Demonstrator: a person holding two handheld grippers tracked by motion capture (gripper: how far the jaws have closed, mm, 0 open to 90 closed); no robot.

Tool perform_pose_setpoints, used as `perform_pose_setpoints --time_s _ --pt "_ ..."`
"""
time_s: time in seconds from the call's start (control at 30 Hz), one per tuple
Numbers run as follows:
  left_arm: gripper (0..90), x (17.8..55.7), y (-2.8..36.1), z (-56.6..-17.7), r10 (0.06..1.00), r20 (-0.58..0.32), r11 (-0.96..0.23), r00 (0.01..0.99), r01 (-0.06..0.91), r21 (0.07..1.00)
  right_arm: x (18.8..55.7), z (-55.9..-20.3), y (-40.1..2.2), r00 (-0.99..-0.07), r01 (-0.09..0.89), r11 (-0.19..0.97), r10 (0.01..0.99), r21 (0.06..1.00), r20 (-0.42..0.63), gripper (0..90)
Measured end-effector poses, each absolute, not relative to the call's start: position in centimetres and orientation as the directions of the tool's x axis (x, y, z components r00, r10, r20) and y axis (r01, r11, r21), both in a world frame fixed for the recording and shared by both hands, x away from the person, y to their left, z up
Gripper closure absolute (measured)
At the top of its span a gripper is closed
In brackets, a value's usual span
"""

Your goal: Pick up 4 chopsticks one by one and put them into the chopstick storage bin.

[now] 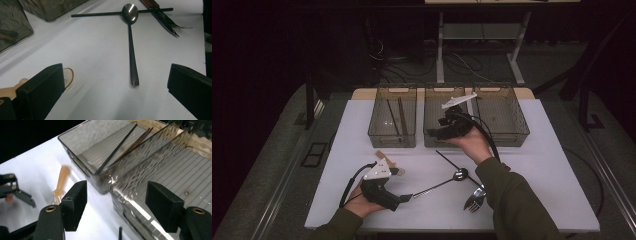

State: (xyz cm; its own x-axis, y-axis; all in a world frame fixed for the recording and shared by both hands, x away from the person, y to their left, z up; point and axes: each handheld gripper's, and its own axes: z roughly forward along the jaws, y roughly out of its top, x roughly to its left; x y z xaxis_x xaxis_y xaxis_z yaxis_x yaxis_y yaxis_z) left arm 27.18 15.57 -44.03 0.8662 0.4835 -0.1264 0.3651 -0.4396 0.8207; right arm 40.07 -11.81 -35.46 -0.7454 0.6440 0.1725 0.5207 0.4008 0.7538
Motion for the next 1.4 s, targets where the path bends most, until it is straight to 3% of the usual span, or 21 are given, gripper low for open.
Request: perform_pose_setpoints --time_s 1.07,1.4 --pt "0.0 27.2 15.6 -44.0 0.485 -0.113 -0.449 0.867 0.358 0.818 32.0 -38.9 -21.4 -0.764 0.513 0.415 0.621 0.752 0.178 32.0" --pt "0.0 27.2 15.5 -44.1 0.481 -0.113 -0.454 0.870 0.357 0.816 29.8 -40.6 -23.0 -0.765 0.524 0.434 0.619 0.733 0.180 46.6"
